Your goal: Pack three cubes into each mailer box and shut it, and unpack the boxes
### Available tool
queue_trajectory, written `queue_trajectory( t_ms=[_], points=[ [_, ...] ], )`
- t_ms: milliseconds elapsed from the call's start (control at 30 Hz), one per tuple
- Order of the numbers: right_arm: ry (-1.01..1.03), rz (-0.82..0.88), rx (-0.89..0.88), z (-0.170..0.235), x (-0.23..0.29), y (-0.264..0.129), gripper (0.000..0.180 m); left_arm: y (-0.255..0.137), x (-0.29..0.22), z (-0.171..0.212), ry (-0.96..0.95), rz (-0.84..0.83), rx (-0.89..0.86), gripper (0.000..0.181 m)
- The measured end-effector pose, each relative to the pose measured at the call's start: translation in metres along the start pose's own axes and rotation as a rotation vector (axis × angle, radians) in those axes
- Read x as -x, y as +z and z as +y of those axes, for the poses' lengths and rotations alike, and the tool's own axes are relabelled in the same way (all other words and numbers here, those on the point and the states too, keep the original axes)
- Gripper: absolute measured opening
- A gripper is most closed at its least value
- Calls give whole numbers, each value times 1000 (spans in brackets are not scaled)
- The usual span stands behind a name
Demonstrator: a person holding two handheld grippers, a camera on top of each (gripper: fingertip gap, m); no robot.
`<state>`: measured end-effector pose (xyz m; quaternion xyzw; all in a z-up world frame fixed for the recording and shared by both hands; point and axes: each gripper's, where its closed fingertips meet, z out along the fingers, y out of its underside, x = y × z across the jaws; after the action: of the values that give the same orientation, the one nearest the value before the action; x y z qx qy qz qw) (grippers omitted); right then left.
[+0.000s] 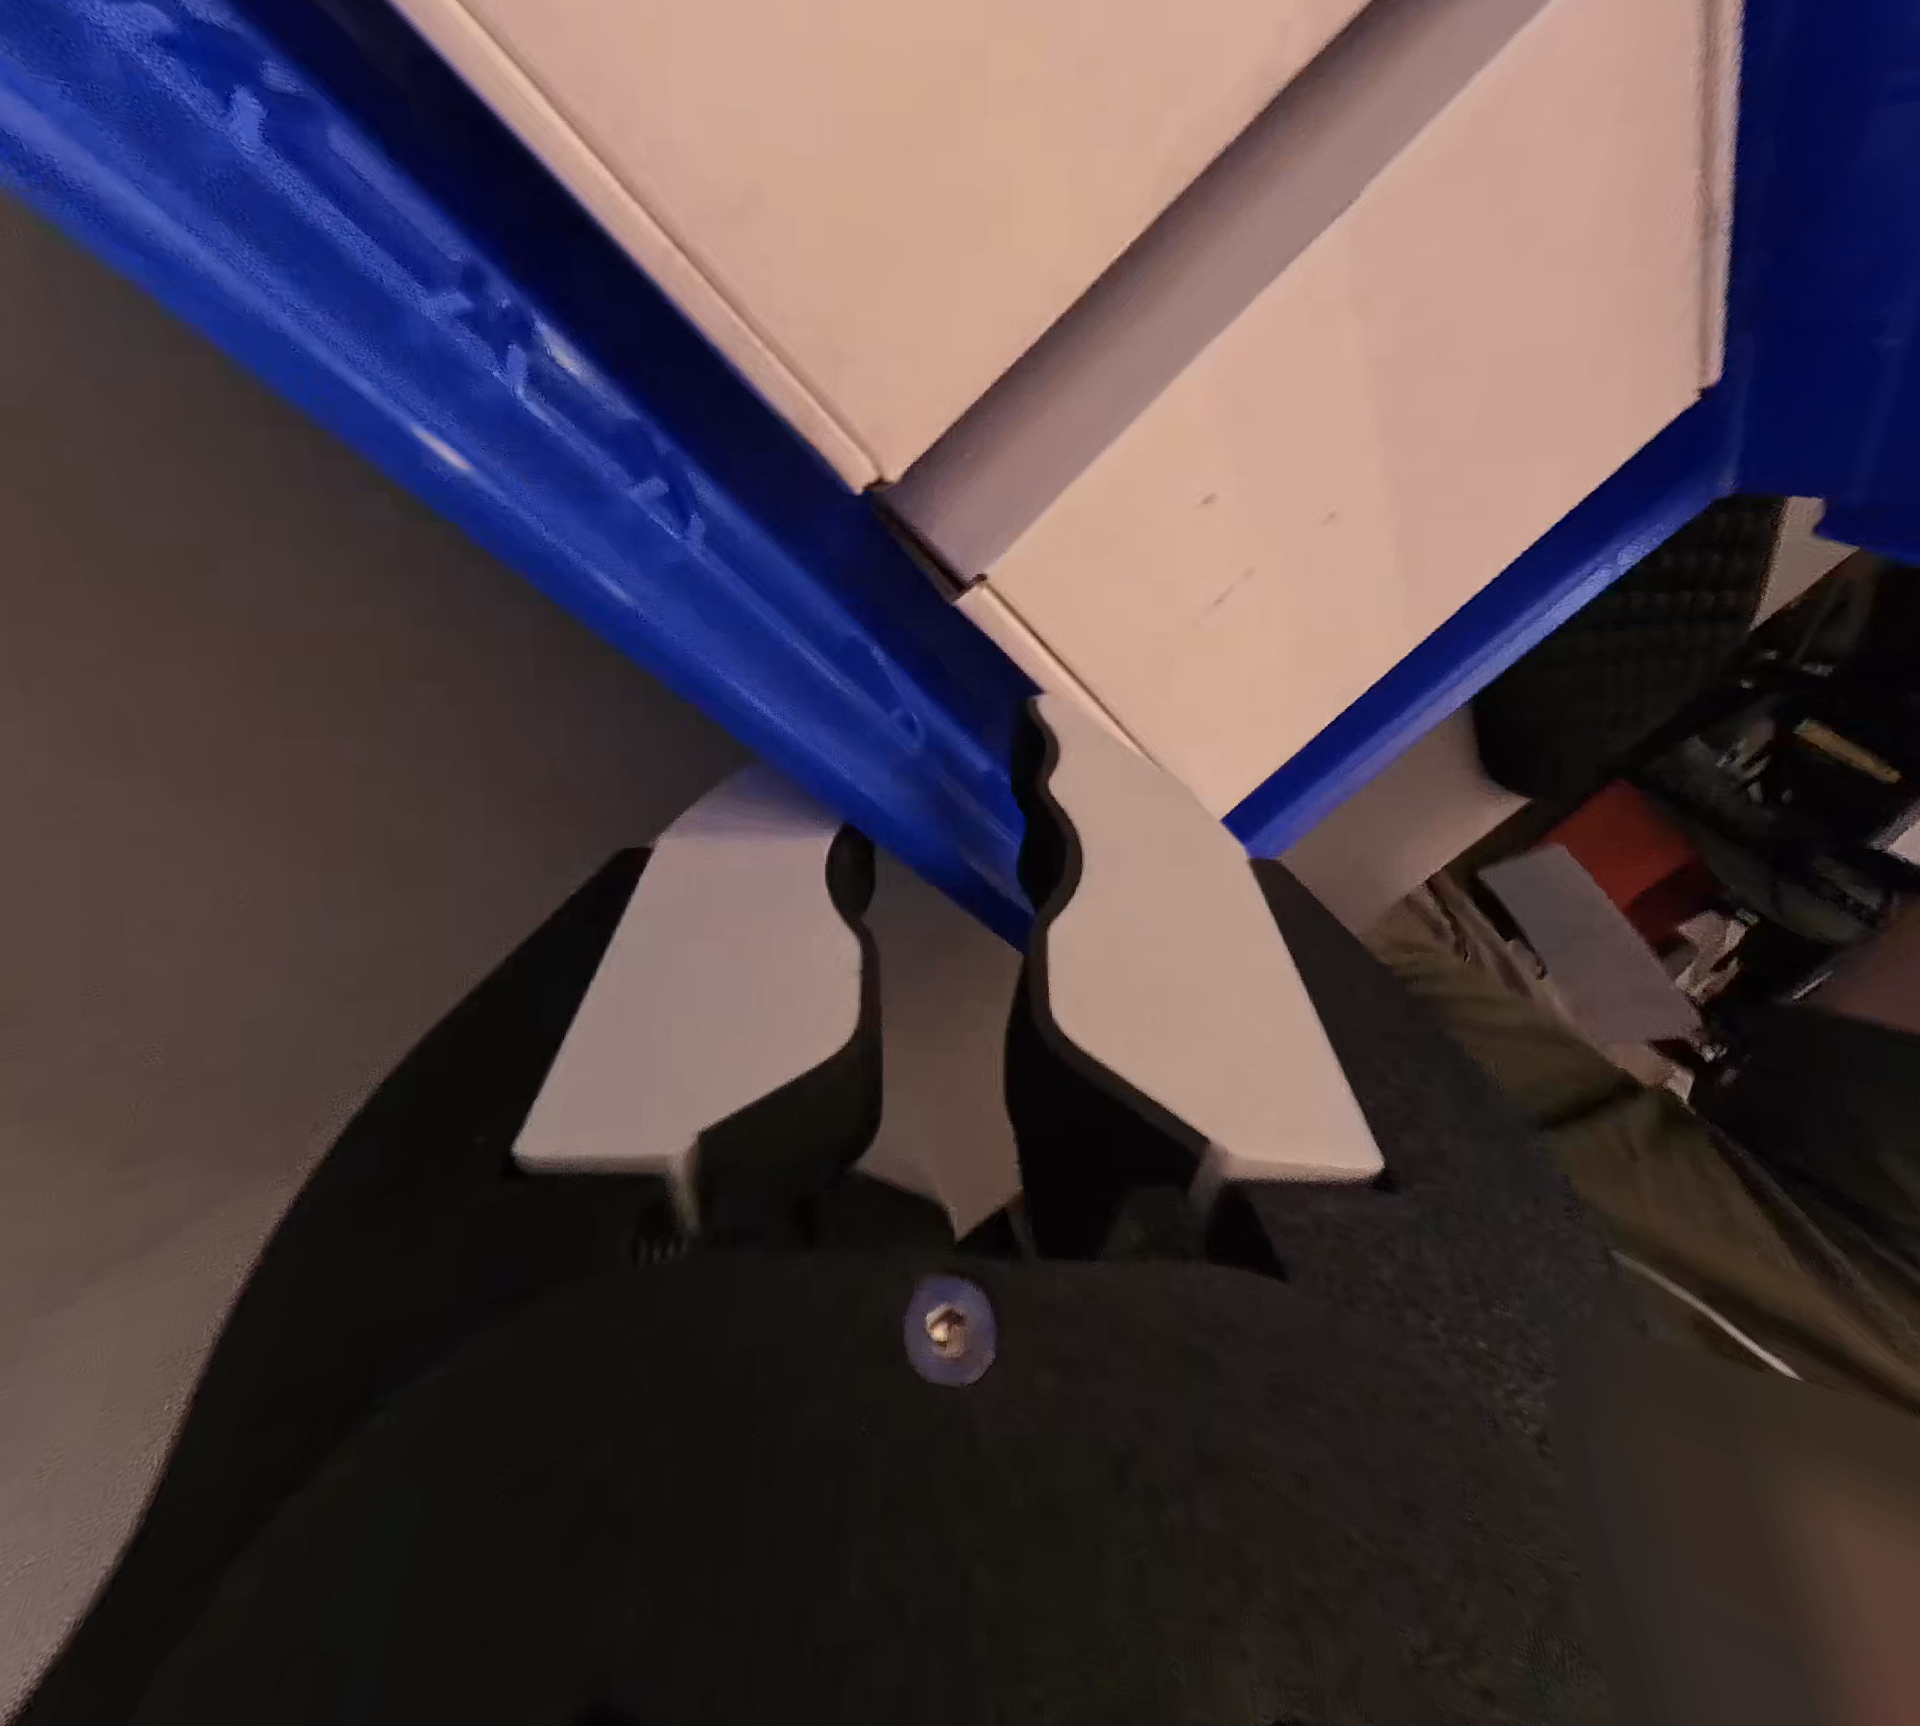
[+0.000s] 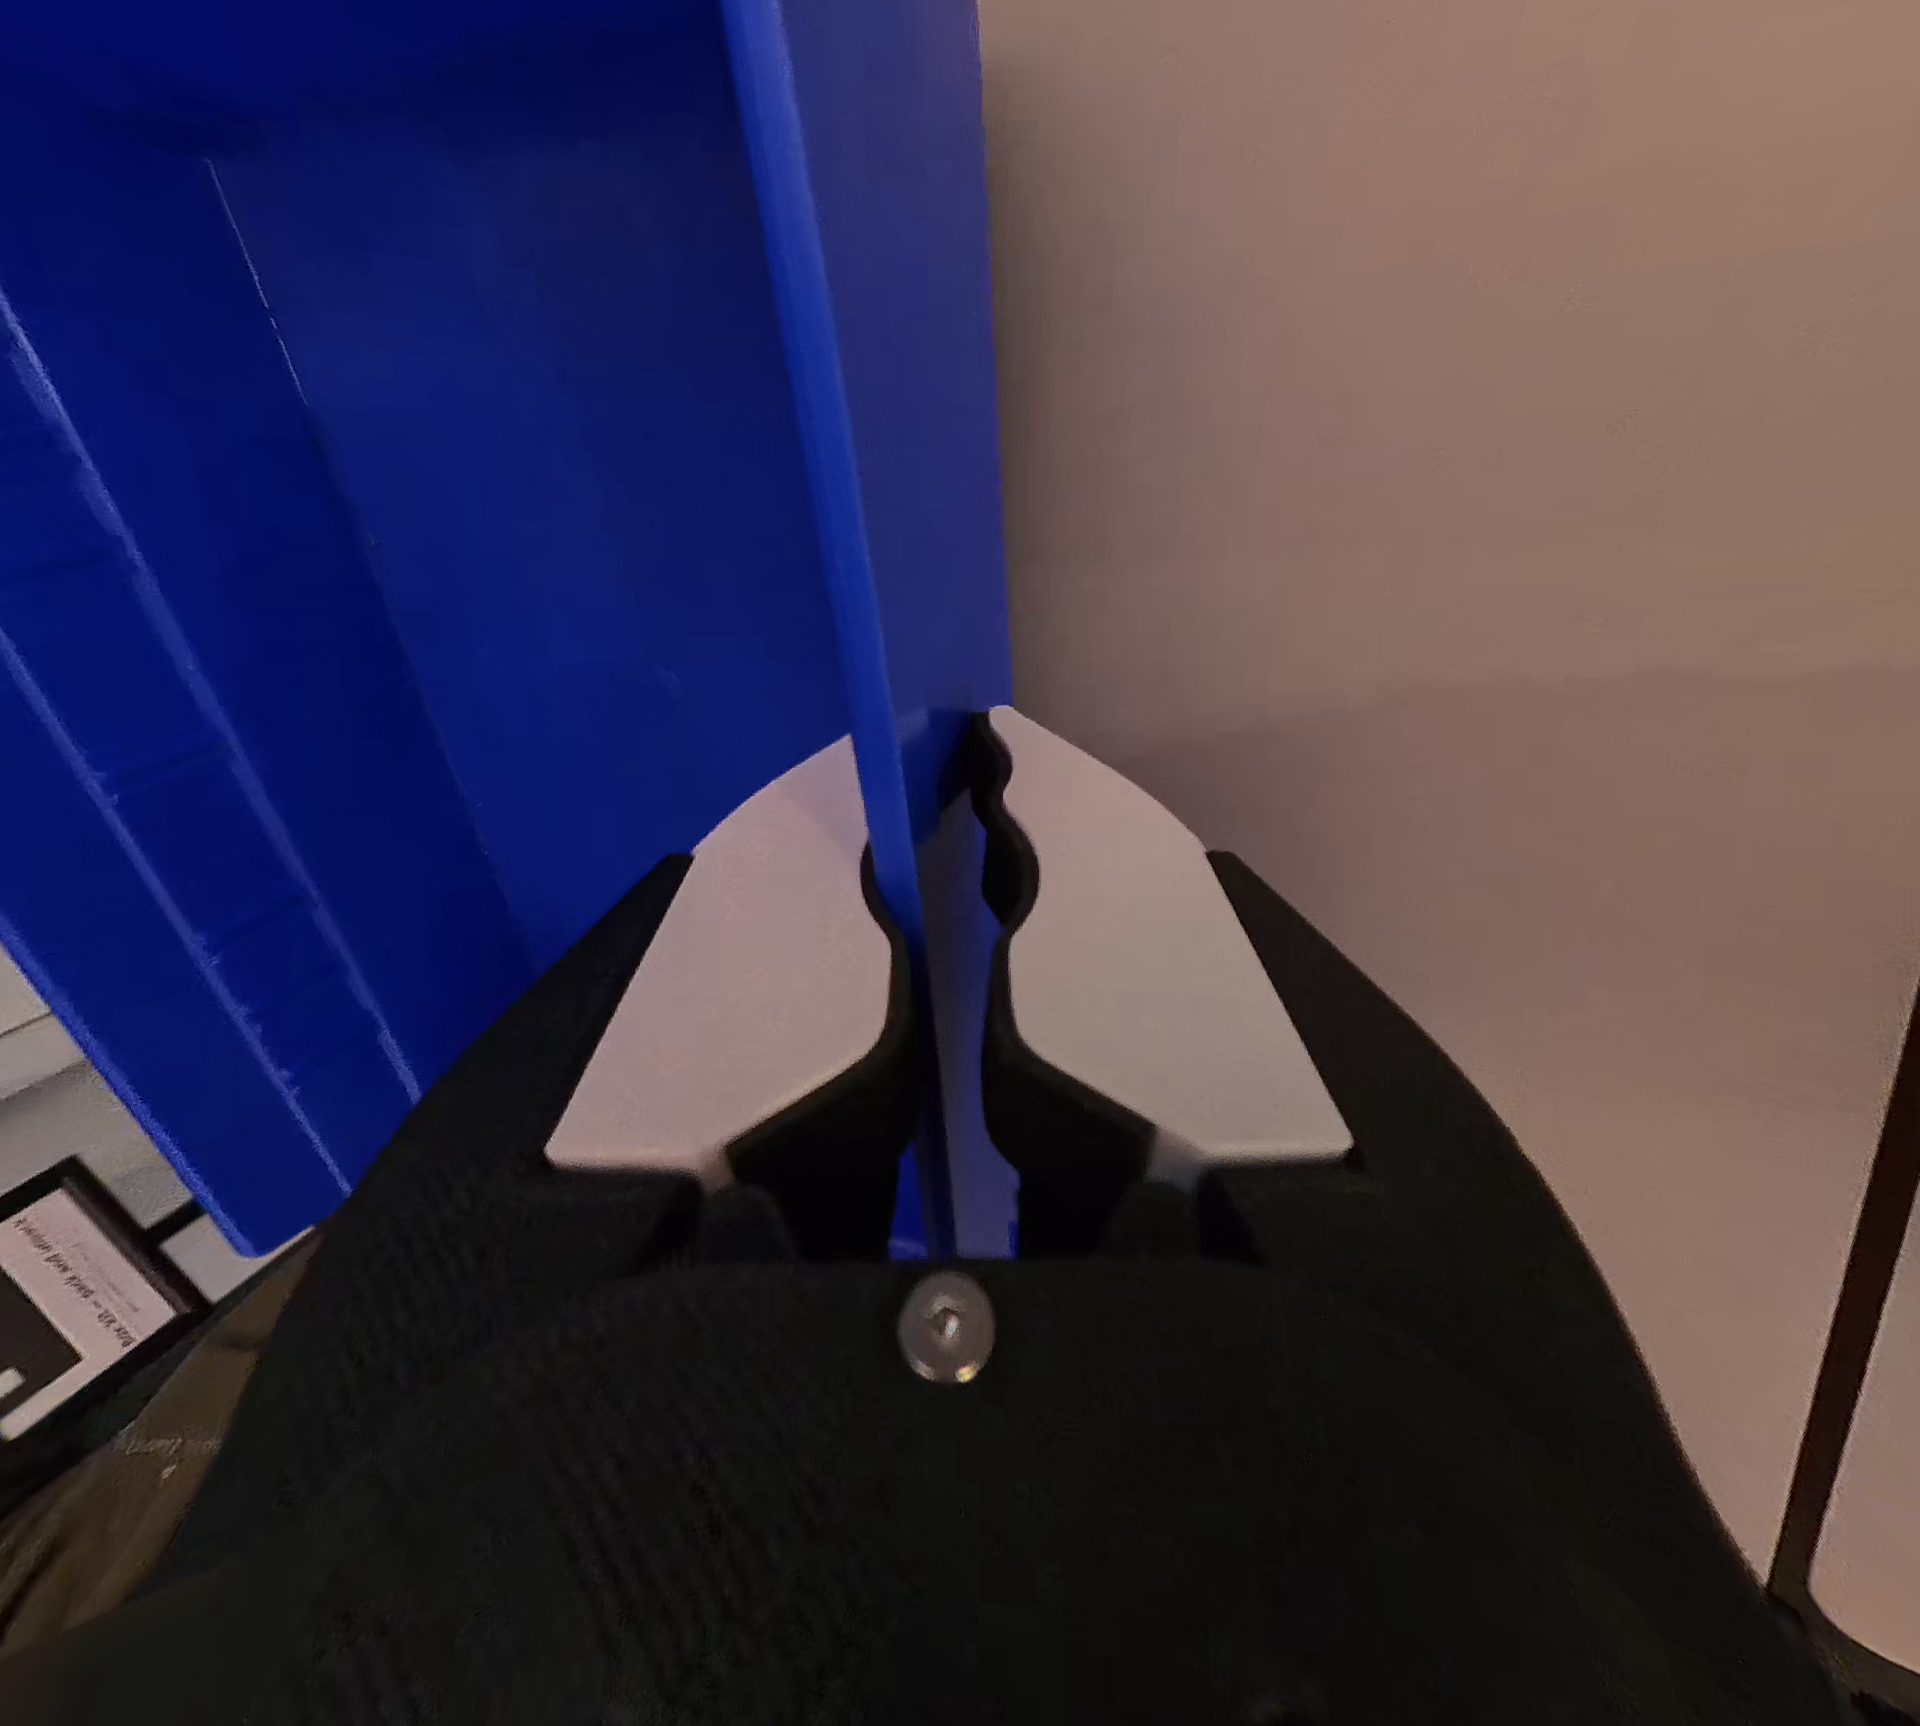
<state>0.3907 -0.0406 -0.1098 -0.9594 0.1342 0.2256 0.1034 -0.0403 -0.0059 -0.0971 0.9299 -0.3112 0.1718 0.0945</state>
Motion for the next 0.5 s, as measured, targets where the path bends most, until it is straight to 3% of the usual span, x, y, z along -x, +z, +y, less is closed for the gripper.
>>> queue_trajectory(
  t_ms=[233, 500],
  points=[
    [-51, 25, 42, 5, 14, 20, 8, -7, 15, 9, -68, 118, 56, 11],
    [-75, 40, 84, -1, 49, 39, 9, -40, 111, 54, -119, 75, -36, 4]
  ],
)
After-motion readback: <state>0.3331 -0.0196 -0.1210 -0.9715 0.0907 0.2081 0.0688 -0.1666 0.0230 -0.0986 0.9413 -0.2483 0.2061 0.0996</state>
